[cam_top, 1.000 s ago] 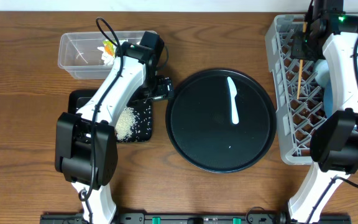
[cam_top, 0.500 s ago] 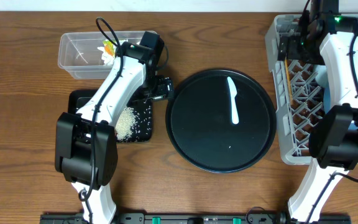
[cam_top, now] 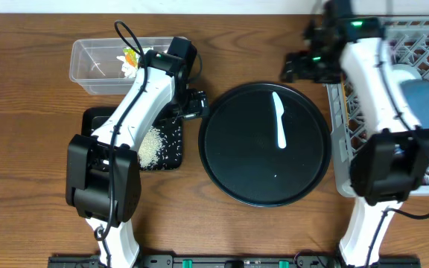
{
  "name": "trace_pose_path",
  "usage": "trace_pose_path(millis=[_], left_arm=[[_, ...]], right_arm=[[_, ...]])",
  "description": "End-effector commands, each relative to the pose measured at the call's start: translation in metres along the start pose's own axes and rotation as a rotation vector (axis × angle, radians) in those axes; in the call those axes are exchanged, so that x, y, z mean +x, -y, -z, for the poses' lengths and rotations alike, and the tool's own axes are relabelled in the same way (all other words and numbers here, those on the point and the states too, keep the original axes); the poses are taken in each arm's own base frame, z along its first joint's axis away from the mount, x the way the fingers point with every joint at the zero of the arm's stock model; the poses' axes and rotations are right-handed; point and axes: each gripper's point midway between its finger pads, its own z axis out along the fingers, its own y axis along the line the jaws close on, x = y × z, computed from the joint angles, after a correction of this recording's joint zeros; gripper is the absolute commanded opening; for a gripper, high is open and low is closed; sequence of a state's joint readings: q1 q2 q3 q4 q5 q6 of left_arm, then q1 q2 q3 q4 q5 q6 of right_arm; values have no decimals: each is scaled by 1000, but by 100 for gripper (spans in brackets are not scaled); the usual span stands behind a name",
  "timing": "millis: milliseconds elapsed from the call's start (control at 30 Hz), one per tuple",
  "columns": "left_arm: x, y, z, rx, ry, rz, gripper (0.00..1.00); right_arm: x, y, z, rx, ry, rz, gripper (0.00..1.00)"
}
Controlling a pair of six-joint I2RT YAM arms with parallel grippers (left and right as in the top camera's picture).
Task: Sort waste into correct bins and load items into the dishwasher rack
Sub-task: 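Reach the right gripper to the white plastic knife and grasp it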
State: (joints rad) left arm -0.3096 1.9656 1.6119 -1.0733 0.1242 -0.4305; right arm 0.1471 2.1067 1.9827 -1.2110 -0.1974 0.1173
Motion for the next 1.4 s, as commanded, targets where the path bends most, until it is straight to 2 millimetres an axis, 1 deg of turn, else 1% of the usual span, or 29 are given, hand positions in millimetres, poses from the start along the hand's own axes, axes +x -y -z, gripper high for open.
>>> trace_pose_path(millis=[0,33,133,267,333,467,533,600,800,900,1000,1033,1067,1100,1200,1300,1367], left_arm=[[4,-2,5,-3,-2,13,98],[5,-2,5,-6,-7,13,98],[9,-5,5,-15,-23,14,98],[14,-7,5,-25,-41,15,98],[15,-8,5,-29,-49,16,98],[17,-9,5,-32,-54,16,98],[17,-9,5,-32,-54,16,98],[16,-9,5,-32,-53,16,98],[17,-9,5,-32,-54,16,98],[17,-9,5,-32,-54,16,98],[16,-9,5,-32,-53,16,98],[16,-9,5,-32,-53,16,98],[16,-9,5,-32,-53,16,97],[16,-9,5,-32,-53,16,98],[16,-9,5,-31,-52,16,98],[16,-9,5,-31,-52,16,98],[16,-9,5,-32,-52,16,98]], right_arm=[[19,-14,-23,132,-50,-39,92],[25,-19,-31,166,-63,-39,92],[39,-21,-46,274,-74,-73,92],[54,-28,-64,299,-89,-86,89],[61,-25,-72,306,-104,-97,89],[74,-11,-86,307,-138,-119,87],[79,-11,-96,267,-154,-130,84],[86,-15,-107,215,-171,-119,81],[102,-5,-129,226,-179,-117,80],[105,1,-134,237,-174,-112,80],[104,3,-135,234,-171,-76,78],[103,4,-135,239,-170,-68,74],[103,5,-135,244,-169,-62,67],[102,7,-134,254,-166,-61,57],[102,9,-134,264,-163,-59,44],[101,9,-134,264,-162,-56,34],[101,9,-134,264,-162,-56,25]])
